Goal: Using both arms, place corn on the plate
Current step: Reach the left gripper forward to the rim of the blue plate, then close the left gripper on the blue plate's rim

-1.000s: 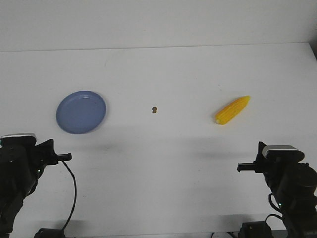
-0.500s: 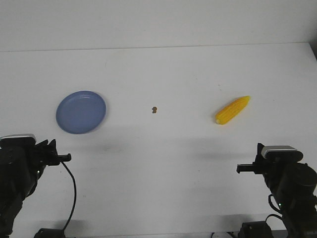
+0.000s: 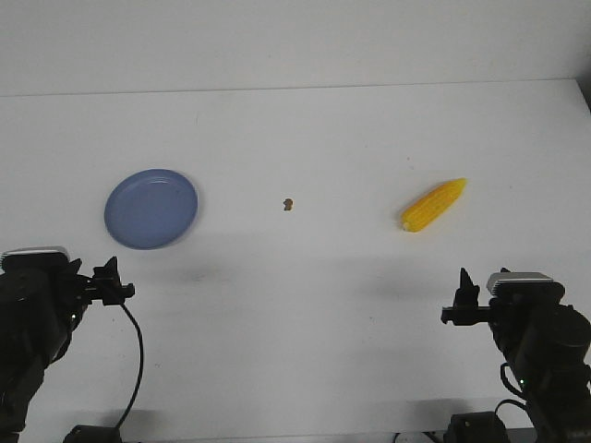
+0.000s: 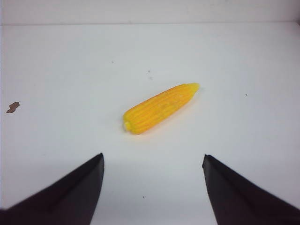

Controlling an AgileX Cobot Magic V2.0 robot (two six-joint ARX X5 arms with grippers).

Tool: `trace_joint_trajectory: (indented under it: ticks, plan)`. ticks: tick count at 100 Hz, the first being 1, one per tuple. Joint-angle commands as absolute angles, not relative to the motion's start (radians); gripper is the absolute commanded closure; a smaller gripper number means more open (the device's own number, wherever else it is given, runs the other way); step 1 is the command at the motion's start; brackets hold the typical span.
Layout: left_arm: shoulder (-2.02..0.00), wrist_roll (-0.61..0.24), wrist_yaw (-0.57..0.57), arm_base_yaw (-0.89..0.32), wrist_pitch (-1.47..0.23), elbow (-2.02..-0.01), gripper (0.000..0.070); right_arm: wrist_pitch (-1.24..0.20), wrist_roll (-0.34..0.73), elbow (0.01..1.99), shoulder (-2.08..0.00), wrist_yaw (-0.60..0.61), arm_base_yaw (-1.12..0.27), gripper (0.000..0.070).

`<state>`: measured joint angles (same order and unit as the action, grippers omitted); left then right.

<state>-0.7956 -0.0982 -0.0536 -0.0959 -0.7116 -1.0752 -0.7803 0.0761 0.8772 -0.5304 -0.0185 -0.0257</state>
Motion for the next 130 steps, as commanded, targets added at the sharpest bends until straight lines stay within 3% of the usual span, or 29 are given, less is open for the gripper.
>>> trace_joint_trajectory:
  ticks: [1, 18, 46, 66, 130]
  plan:
    - [-0.849, -0.107, -0.052, -0.085, -0.701, -1.105, 0.0314, -0.770, 0.084, 0.896, -0.531, -0.015, -0.027, 0.0250]
    - [-1.035, -0.107, -0.040, -0.012, -0.702, -1.188, 0.0318, -0.770, 0.084, 0.896, -0.531, -0.018, -0.027, 0.0250]
    - [-1.397, -0.138, 0.157, 0.152, -0.701, -1.404, 0.0318, -0.772, 0.087, 0.896, -0.531, -0.019, -0.027, 0.0250]
    - [-1.595, -0.147, 0.159, 0.216, -0.669, -1.477, 0.0318, -0.783, 0.090, 0.896, -0.531, -0.018, -0.027, 0.0250]
    - [-1.833, -0.171, 0.207, 0.242, -0.539, -1.477, 0.0318, -0.788, 0.090, 0.896, -0.531, -0.018, -0.027, 0.0250]
